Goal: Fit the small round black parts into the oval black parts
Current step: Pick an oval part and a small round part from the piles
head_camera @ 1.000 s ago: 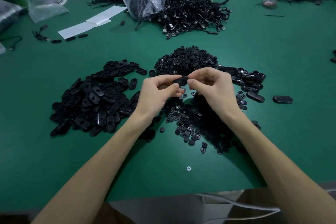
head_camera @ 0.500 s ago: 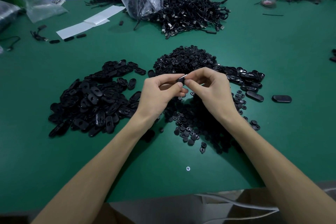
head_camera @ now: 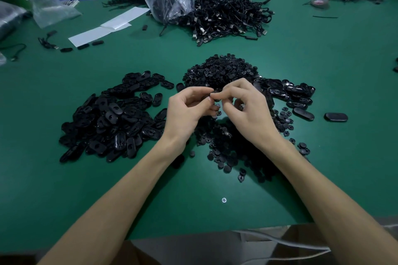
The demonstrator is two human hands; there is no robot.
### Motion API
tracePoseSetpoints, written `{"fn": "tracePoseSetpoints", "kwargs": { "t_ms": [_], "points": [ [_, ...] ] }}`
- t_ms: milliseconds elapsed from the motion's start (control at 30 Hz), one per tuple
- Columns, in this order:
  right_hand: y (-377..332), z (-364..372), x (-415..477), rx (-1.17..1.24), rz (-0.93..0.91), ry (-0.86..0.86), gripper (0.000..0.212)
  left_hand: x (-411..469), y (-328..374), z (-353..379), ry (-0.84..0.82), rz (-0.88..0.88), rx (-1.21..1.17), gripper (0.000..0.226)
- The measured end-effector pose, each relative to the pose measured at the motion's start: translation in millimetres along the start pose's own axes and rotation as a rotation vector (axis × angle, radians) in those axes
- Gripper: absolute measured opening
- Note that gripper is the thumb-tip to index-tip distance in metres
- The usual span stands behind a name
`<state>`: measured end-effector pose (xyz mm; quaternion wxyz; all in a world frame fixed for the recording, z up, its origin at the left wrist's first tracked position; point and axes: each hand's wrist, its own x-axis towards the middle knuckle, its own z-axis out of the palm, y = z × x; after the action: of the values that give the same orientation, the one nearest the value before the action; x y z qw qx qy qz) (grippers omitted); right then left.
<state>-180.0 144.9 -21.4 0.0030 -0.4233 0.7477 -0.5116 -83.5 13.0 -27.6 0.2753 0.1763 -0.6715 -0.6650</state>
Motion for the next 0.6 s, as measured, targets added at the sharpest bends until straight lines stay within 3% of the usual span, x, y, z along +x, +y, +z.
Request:
{"fn": "tracePoseSetpoints", "kwargs": {
  "t_ms": [267,600],
  "points": [
    [-3.5,-4.6,1.9,0.084,0.042,0.043,0.034,1.1,1.5,-0.9,-0.006,0.02,0.037,0.017],
    [2.1,-4.8,3.3,0.173,0.198,0.019,0.013,-1.6,2.7,1.6,-0.023,0.03,0.137,0.02]
  ]
}}
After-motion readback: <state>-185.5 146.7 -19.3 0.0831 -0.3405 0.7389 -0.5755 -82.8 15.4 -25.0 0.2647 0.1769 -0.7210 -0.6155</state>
